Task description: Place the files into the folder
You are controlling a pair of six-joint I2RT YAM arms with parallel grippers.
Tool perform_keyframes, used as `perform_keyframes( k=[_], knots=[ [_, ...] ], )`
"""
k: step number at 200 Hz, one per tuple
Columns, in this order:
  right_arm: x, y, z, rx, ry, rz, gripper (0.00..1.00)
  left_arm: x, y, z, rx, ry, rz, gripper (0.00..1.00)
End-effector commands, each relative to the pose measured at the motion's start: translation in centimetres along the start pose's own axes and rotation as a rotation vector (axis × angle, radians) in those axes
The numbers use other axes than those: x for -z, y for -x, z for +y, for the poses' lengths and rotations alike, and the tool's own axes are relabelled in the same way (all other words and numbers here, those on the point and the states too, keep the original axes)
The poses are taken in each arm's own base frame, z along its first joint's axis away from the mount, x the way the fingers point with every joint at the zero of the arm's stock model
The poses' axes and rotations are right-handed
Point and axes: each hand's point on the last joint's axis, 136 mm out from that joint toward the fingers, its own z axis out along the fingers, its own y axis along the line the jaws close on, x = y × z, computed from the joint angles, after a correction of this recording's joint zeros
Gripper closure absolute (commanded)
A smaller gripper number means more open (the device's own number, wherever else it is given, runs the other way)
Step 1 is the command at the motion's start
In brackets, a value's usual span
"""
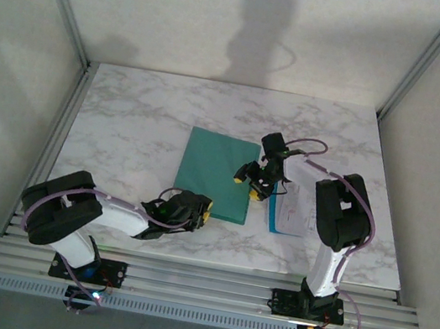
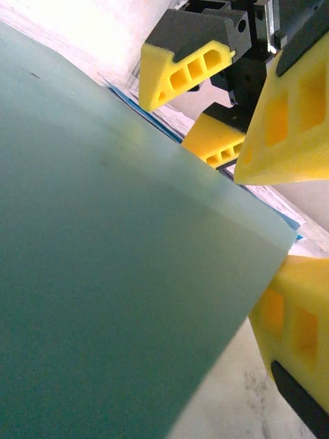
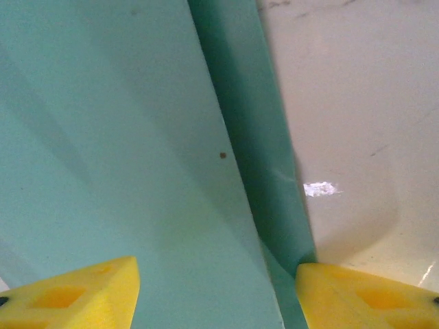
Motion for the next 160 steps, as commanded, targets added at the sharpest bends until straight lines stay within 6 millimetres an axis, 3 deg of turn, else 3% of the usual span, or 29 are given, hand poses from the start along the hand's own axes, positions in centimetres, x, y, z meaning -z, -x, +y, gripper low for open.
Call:
perform_keyframes(
  k=[1, 27, 61, 119, 160],
  knots=[
    [-2.3, -1.8, -3.2, -0.02, -0.096, 0.095, 0.35, 0.5, -1.4, -2.3, 0.105, -0.066, 0.039, 0.79],
    [-1.5, -1.5, -2.3, -0.014, -0.062, 0.086, 0.35, 1.1, -1.4, -2.8, 0.111, -0.089, 0.043, 0.94],
    [-0.3, -1.0, -1.3, -0.016, -0.015, 0.072, 0.36, 1.7, -1.6, -3.3, 0.119, -0.111, 0.053, 1.0],
    [2.1, -1.0, 0.9, -0.044, 0.079, 0.056, 0.45, 2.5, -1.5, -3.3, 0.147, -0.132, 0.077, 1.0],
    [3.1, -1.2, 1.5, -0.059, 0.105, 0.043, 0.61, 2.7, -1.4, -2.8, 0.15, -0.12, 0.086, 1.0]
  ],
)
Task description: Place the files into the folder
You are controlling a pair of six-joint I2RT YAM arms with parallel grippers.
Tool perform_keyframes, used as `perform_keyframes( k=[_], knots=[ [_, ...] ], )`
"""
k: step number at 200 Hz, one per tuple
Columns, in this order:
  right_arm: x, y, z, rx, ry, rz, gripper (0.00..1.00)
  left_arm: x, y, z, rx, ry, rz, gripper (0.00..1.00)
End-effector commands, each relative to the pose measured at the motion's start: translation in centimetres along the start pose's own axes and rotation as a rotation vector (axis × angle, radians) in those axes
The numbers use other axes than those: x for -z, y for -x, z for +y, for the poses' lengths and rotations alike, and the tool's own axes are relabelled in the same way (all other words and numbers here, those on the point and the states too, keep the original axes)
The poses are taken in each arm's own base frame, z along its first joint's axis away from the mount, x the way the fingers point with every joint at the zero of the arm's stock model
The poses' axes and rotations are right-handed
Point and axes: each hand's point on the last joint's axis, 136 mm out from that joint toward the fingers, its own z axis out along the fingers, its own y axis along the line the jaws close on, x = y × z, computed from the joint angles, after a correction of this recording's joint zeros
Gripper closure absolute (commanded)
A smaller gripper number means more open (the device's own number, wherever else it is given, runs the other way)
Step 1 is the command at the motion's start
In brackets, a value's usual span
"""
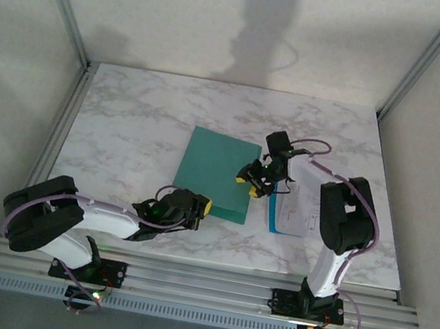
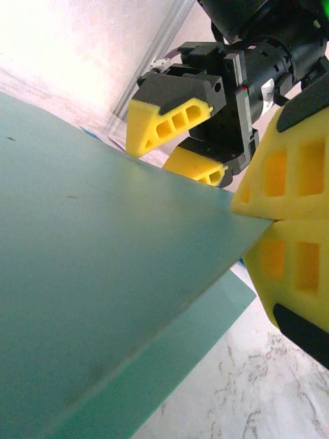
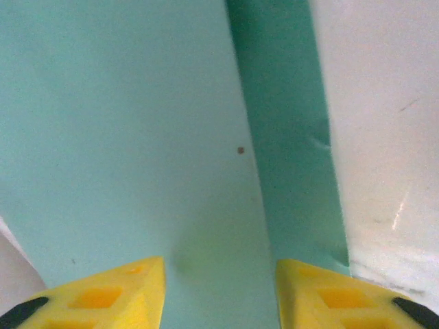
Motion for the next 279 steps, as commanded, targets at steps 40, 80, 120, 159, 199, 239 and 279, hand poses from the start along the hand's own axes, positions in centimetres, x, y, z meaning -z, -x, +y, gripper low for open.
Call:
perform_keyframes(
  k=[40, 80, 120, 159, 199, 239, 279],
  knots=[
    [1.3, -0.9, -0.1, -0.056, 0.022, -0.008, 0.94, 0.7, -0.5, -0.3, 0.122, -0.012, 0.032, 1.0],
    [2.4, -0.8, 0.4, -0.049, 0.033, -0.04, 1.0, 1.5, -0.6, -1.0, 0.022, 0.062, 0.007, 0.47],
    [2.9, -1.0, 1.0, -0.048, 0.039, -0.041, 1.0, 4.0, 0.9, -3.6, -0.256, 0.226, -0.109, 0.3],
    [4.0, -1.1, 2.8, -0.04, 0.055, -0.047, 1.0, 2.7, -1.5, -8.8, -0.851, 0.349, -0.049, 0.35],
    [4.8, -1.6, 4.5, -0.056, 0.037, -0.027, 1.0, 0.6, -5.9, -10.4, -1.384, 0.509, -0.05, 0.36],
    [5.0, -1.9, 5.6, -0.073, 0.047, -0.016, 1.0, 0.1, -5.6, -10.2, -1.59, 0.646, -0.224, 0.35],
    [5.5, -2.1, 6.3, -0.07, 0.059, -0.015, 1.0, 0.4, -5.9, -9.4, -1.708, 0.702, -0.338, 0.34]
  ],
)
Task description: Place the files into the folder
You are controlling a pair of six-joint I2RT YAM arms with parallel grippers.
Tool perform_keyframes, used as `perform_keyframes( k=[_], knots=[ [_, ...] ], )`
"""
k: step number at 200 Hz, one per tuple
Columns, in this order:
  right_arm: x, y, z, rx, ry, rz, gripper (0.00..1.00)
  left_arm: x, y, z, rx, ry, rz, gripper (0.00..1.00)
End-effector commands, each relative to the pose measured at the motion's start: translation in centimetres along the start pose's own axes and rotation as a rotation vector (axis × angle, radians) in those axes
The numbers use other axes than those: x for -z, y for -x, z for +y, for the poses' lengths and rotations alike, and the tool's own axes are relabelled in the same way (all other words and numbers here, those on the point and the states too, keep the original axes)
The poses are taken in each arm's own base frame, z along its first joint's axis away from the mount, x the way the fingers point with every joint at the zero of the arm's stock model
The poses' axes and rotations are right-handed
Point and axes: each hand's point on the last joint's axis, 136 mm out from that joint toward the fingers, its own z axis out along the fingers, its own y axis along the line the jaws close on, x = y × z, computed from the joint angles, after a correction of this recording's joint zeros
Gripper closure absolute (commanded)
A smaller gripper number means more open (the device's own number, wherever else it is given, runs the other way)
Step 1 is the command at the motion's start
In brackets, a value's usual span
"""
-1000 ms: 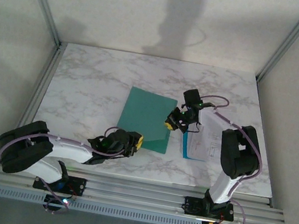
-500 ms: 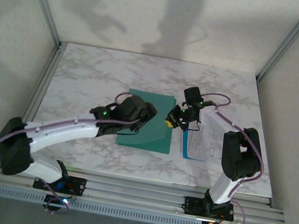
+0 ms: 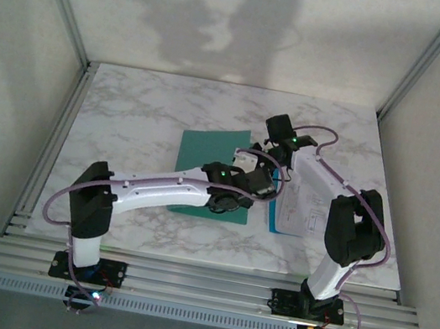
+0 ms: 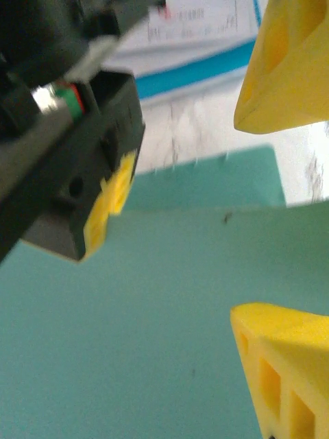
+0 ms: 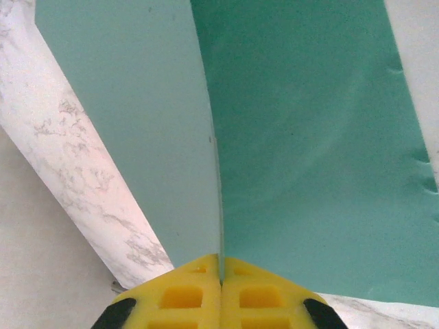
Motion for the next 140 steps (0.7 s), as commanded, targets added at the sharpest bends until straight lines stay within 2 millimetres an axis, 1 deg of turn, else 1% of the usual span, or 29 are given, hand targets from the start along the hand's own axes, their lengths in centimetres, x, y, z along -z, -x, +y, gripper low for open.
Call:
perform_keyframes(
  k=[1, 15, 31, 40, 48, 76, 86, 97, 102, 103, 111, 113, 116, 123, 132, 140],
  knots=[
    [0.6, -0.9, 0.6, -0.023, -0.009, 0.023, 1.0, 0.7, 0.4, 1.8, -0.136, 0.155, -0.072, 0.34],
    [0.6, -1.0, 0.6, -0.024, -0.007, 0.027, 1.0, 0.2, -0.4, 1.5, -0.183, 0.183, -0.072, 0.34],
    [0.6, -1.0, 0.6, -0.025, -0.005, 0.028, 1.0, -0.8, -1.3, 1.6, -0.218, 0.217, -0.059, 0.35],
    [0.7, -1.0, 0.7, -0.025, -0.004, 0.026, 1.0, -1.3, -1.5, 1.7, -0.227, 0.23, -0.059, 0.38],
    [0.7, -1.0, 0.8, -0.024, -0.001, 0.027, 1.0, -1.6, -1.6, 1.8, -0.227, 0.242, -0.063, 0.42],
    [0.7, -1.2, 0.8, -0.022, -0.001, 0.032, 1.0, -1.6, -0.7, 2.1, -0.203, 0.274, -0.1, 0.66],
    [0.7, -1.2, 0.7, -0.022, -0.002, 0.032, 1.0, -1.6, -0.5, 2.3, -0.198, 0.279, -0.105, 0.77],
    [0.7, -1.2, 0.9, -0.016, 0.004, 0.036, 1.0, -1.5, -0.4, 2.4, -0.195, 0.277, -0.107, 0.92],
    [0.8, -1.2, 1.0, -0.014, 0.006, 0.035, 0.93, -1.4, -0.4, 2.4, -0.193, 0.274, -0.11, 1.0],
    [0.8, -1.2, 1.0, -0.014, 0.008, 0.035, 0.9, -1.4, -0.4, 2.4, -0.192, 0.274, -0.111, 1.0],
    [1.2, -1.0, 1.3, -0.002, 0.015, 0.026, 0.7, -1.2, -0.3, 2.7, -0.187, 0.273, -0.116, 1.0],
    [1.3, -0.9, 1.4, 0.004, 0.019, 0.022, 0.67, -1.1, -0.2, 2.7, -0.184, 0.272, -0.119, 1.0],
    [1.5, -0.8, 1.5, 0.01, 0.023, 0.015, 0.59, -1.1, -0.2, 2.8, -0.182, 0.268, -0.12, 1.0],
    [2.3, -0.5, 1.9, 0.025, 0.037, -0.01, 0.45, -0.8, -0.1, 3.0, -0.173, 0.256, -0.127, 1.0],
    [3.7, 0.2, 2.4, 0.042, 0.063, -0.059, 0.33, -0.4, 0.0, 3.4, -0.156, 0.235, -0.131, 1.0],
    [5.1, 1.0, 2.6, 0.048, 0.084, -0.109, 0.27, -0.1, 0.1, 3.7, -0.138, 0.216, -0.135, 1.0]
  ],
)
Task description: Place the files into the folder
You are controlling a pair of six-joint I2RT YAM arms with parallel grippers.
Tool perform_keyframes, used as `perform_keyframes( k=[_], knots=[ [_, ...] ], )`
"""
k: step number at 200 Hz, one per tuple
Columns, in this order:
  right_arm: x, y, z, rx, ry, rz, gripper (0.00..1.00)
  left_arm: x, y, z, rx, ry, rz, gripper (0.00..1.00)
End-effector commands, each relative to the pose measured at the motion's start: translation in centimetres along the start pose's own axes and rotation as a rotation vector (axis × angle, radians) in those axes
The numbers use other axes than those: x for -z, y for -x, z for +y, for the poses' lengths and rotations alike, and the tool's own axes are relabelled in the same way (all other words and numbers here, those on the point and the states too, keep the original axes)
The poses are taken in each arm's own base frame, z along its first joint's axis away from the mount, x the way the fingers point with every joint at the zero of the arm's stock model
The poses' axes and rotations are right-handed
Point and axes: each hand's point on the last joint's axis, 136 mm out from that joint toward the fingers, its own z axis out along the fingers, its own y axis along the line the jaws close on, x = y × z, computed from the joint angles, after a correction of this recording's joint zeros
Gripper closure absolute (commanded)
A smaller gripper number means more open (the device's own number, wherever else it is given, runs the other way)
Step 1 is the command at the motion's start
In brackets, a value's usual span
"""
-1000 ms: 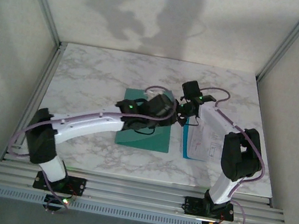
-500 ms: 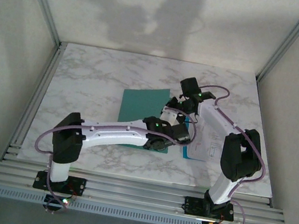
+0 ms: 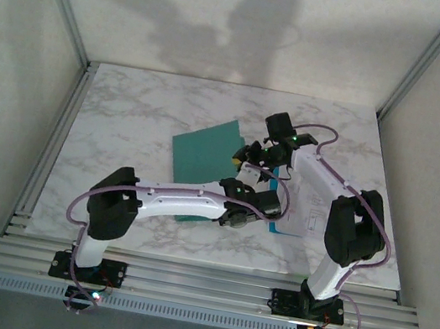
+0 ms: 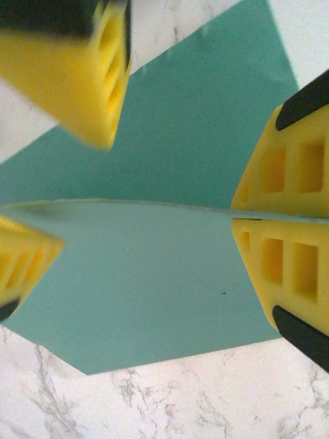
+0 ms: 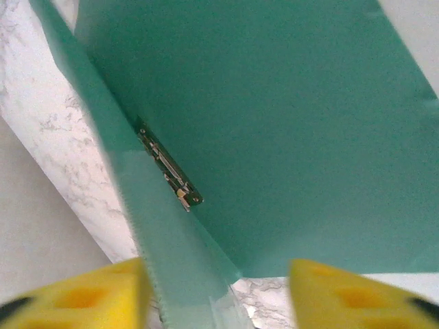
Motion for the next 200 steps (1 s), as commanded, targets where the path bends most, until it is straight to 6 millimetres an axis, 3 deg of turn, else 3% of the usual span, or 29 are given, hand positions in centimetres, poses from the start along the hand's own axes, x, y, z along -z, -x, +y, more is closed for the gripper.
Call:
perform_keyframes(
  k=[1, 25, 45, 74, 108, 146, 174, 200],
  knots=[
    [4.5, 1.1, 2.0, 0.047, 0.075, -0.112, 0.26, 1.4, 1.3, 2.5, 0.067, -0.015, -0.047, 1.0],
    [7.7, 3.2, 0.6, 0.004, 0.105, -0.227, 0.23, 2.1, 1.7, 4.0, 0.128, -0.066, -0.063, 1.0],
    [8.2, 4.0, -1.5, -0.053, 0.123, -0.277, 0.24, 3.1, 2.3, 5.1, 0.156, -0.111, -0.099, 1.0],
    [3.9, 3.3, -3.0, -0.11, 0.129, -0.175, 0.38, 4.2, 2.7, 6.7, 0.193, -0.161, -0.138, 1.0],
    [-2.2, 1.9, -2.0, -0.057, 0.072, -0.063, 0.57, 4.9, 2.7, 9.6, 0.251, -0.16, -0.167, 1.0],
    [-7.7, 1.8, -1.9, -0.038, 0.005, 0.011, 0.66, 5.2, 2.1, 12.2, 0.32, -0.146, -0.189, 1.0],
    [-10.2, 1.8, -3.8, -0.066, -0.077, 0.044, 0.7, 5.2, 1.1, 14.9, 0.4, -0.098, -0.216, 1.0],
    [-10.8, 1.5, -6.5, -0.112, -0.162, 0.047, 0.71, 4.9, -0.4, 18.8, 0.543, -0.043, -0.227, 1.0]
  ],
)
